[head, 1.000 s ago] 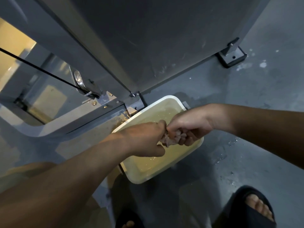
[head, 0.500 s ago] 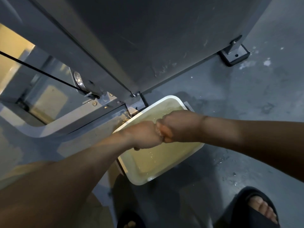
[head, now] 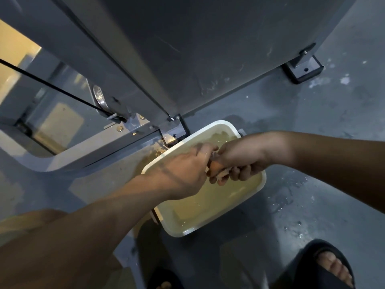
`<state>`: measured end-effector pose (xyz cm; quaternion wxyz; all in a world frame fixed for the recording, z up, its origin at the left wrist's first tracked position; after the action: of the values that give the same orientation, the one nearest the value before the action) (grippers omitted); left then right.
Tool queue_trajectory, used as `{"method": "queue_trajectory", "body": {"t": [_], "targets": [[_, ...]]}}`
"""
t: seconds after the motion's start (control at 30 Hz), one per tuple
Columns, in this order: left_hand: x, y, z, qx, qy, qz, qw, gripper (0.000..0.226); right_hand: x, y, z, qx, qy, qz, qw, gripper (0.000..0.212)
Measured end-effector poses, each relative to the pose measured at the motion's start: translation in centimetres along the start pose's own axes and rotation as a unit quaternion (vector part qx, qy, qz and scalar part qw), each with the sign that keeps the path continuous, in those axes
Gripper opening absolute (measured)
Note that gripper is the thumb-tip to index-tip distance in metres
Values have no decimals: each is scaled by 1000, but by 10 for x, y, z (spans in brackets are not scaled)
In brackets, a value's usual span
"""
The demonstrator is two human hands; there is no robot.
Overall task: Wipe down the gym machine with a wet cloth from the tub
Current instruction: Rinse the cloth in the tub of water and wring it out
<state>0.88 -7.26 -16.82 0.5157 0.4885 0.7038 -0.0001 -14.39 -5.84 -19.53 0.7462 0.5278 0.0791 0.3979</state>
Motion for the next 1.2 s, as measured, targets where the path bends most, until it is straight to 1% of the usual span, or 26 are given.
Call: {"method": "queue_trajectory", "body": {"t": [0.03, 0.1, 0.2, 0.27, 0.3, 0.37, 0.4, 0.5, 0.53, 0.57, 0.63, 0.7, 0.77, 0.8, 0.83, 0.87, 0.9, 0.93, 0.97, 1.0, 1.03, 1.07, 1.1, 1.13, 1.17, 1.2], "targets": [[2, 1, 1, 5, 9, 24, 1000, 41, 1, 2, 1, 6, -15, 25, 1000, 16], [5, 1, 5, 22, -7, 31, 999, 37, 0, 4, 2, 7, 1, 38, 999, 21], [2, -3, 10, 20, -51, -4, 998, 32, -3, 5, 4, -10, 86, -27, 996, 34], [0, -4, 9, -15, -72, -4, 997, 29, -1, 2, 7, -31, 198, -103, 974, 38], [0, -5, 8, -32, -88, 4, 996, 24, 1, 0, 11, -51, 273, -140, 950, 35], [2, -6, 8, -72, -105, 20, 992, 16, 8, -3, 17, -100, 382, -199, 897, 33], [3, -6, 8, -92, -98, 28, 991, 22, 11, -2, 19, -120, 433, -232, 863, 34], [1, -5, 8, -133, -41, 59, 989, 33, 17, 1, 25, -197, 568, -322, 732, 37], [0, -5, 7, -141, -13, 74, 987, 34, 18, 3, 26, -228, 591, -333, 698, 36], [0, -5, 6, -156, 26, 93, 983, 34, 18, 3, 25, -248, 606, -339, 676, 33], [0, -3, 5, -202, 154, 128, 959, 26, 17, 0, 25, -261, 615, -343, 660, 30], [3, 1, 5, -258, 320, 160, 897, 14, 16, -5, 22, -273, 609, -355, 655, 31], [8, 6, 5, -280, 436, 199, 832, 25, 16, -6, 17, -299, 588, -381, 647, 34], [11, 6, 5, -275, 456, 205, 821, 31, 16, -5, 15, -304, 578, -402, 642, 35], [13, 5, 3, -268, 456, 199, 825, 32, 16, -5, 13, -299, 576, -404, 645, 35], [13, 4, 3, -252, 418, 181, 854, 29, 16, -6, 13, -283, 574, -402, 656, 33], [11, 3, 2, -225, 339, 156, 900, 22, 15, -5, 13, -232, 567, -379, 694, 30], [9, 2, 2, -192, 236, 123, 944, 15, 13, -6, 12, -176, 543, -353, 742, 28], [8, 2, 4, -157, 138, 79, 975, 13, 12, -6, 11, -129, 505, -322, 790, 29], [8, 4, 6, -124, 57, 29, 990, 18, 11, -6, 11, -90, 461, -291, 833, 31], [7, 7, 6, -88, 3, -17, 996, 24, 10, -6, 11, -50, 419, -259, 869, 31], [7, 9, 6, -52, -23, -52, 997, 31, 9, -6, 8, -7, 368, -227, 901, 29], [6, 10, 4, -27, -29, -62, 997, 36, 9, -6, 4, 31, 296, -190, 936, 28], [6, 11, 1, -18, -18, -52, 998, 40, 9, -4, 1, 66, 213, -145, 964, 26], [7, 13, -1, -18, 7, -25, 999, 44, 10, -2, -1, 91, 144, -104, 980, 23], [8, 14, -3, -23, 27, 6, 999, 47, 11, 0, -2, 103, 104, -70, 987, 21]]}}
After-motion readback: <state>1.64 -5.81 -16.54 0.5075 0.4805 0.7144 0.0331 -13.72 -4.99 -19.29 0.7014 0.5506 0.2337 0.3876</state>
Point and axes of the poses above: each hand's wrist, its own y-axis away from the middle knuckle, its own x-axis out of the palm, z = x × y, the point moved 3 cm from there along -y, towards the middle knuckle, and after that the axes turned 2 degrees about x, right-handed, at the moved point
